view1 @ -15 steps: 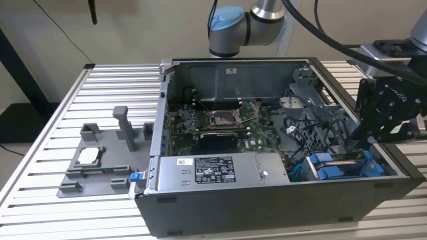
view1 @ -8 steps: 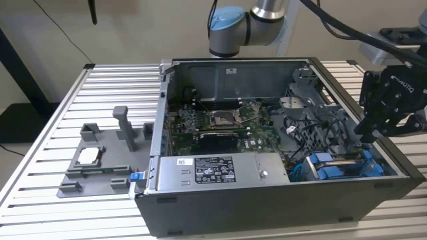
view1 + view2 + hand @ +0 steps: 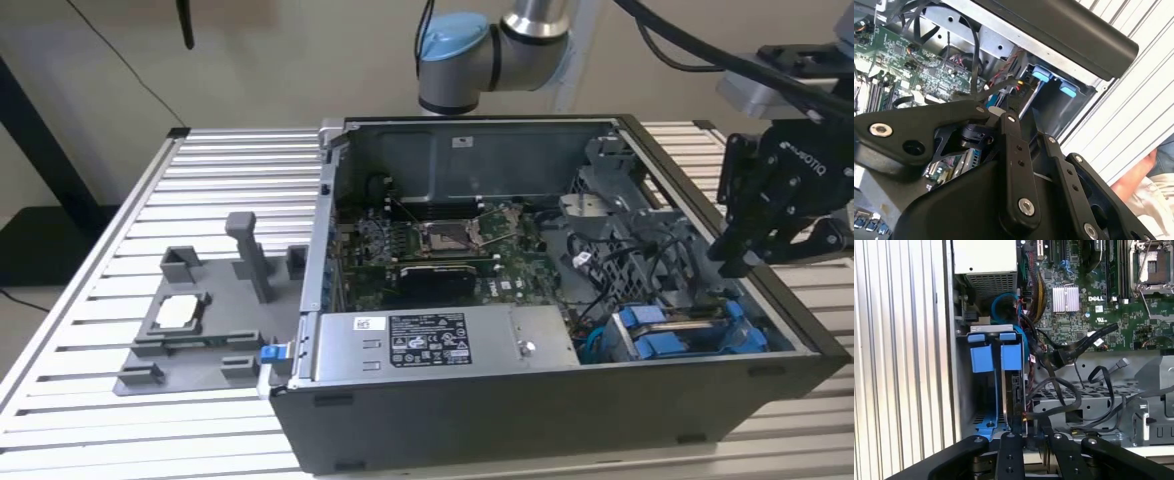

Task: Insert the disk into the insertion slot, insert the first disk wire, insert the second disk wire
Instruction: 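Insert the second disk wire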

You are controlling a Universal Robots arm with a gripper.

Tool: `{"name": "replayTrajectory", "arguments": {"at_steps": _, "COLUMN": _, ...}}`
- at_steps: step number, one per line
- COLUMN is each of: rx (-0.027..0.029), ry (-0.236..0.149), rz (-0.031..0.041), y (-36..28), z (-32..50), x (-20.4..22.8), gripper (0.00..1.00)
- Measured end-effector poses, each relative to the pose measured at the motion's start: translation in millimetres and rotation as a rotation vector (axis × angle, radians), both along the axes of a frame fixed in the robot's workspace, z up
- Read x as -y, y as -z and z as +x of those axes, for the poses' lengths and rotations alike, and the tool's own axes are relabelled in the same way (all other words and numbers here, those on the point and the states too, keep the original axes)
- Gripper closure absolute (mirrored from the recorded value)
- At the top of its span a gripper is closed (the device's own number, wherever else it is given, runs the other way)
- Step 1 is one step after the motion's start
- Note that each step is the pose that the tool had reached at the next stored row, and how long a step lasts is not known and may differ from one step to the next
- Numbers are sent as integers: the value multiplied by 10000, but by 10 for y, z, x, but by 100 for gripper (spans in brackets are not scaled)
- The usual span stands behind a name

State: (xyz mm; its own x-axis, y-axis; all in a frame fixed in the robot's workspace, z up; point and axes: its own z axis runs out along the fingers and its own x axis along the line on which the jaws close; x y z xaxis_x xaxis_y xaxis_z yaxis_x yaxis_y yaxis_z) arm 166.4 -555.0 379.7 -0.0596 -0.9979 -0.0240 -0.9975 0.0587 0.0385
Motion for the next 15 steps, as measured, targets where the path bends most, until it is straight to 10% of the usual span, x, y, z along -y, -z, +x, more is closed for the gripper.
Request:
{"name": "replayTrajectory", "arguments": {"at_steps": 5, "rx": 0, "ry": 1, "rz": 0, "y": -1, "z": -1, "x": -159, "gripper": 73}}
{"name": "replayTrajectory", "arguments": {"at_steps": 15, "rx": 49, "ry": 0, "rz": -3, "y": -108, "z": -70, "x": -165, "gripper": 73}}
